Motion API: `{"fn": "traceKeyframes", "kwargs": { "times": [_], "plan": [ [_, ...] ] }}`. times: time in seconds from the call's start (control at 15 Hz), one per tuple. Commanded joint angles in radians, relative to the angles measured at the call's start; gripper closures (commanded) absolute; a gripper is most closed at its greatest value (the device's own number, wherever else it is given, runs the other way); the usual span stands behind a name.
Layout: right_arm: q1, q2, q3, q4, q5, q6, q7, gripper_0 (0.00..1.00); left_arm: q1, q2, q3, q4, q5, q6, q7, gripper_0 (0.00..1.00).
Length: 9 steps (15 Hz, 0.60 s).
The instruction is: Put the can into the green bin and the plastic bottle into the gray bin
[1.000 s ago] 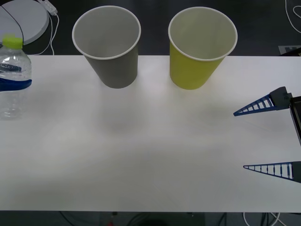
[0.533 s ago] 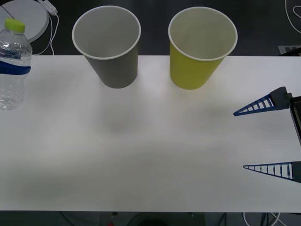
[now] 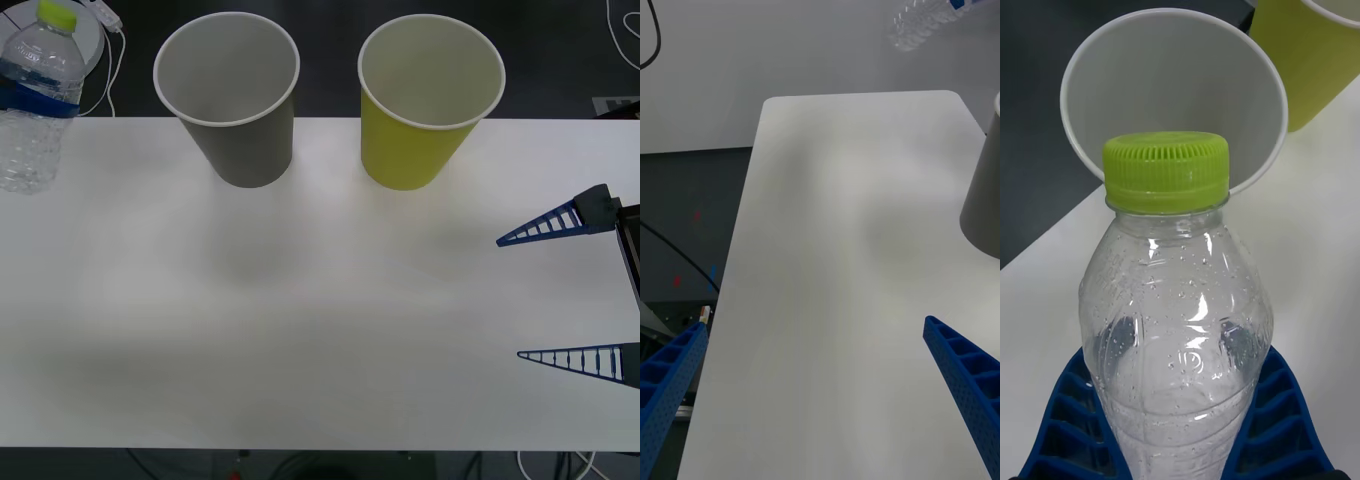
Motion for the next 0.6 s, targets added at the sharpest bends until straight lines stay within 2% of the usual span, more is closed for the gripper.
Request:
{"fn": "traceKeyframes", "kwargs": {
  "times": [0.07,0.6],
  "plan": [
    [0.000,0.000,0.000,0.000,0.000,0.000,0.000,0.00,-0.086,0.015,-0.076,0.055,-0.007,0.001,0.004,1.00],
    [0.000,0.000,0.000,0.000,0.000,0.000,0.000,0.00,-0.392,0.032,-0.338,0.257,-0.027,-0.011,0.003,1.00]
  ]
}}
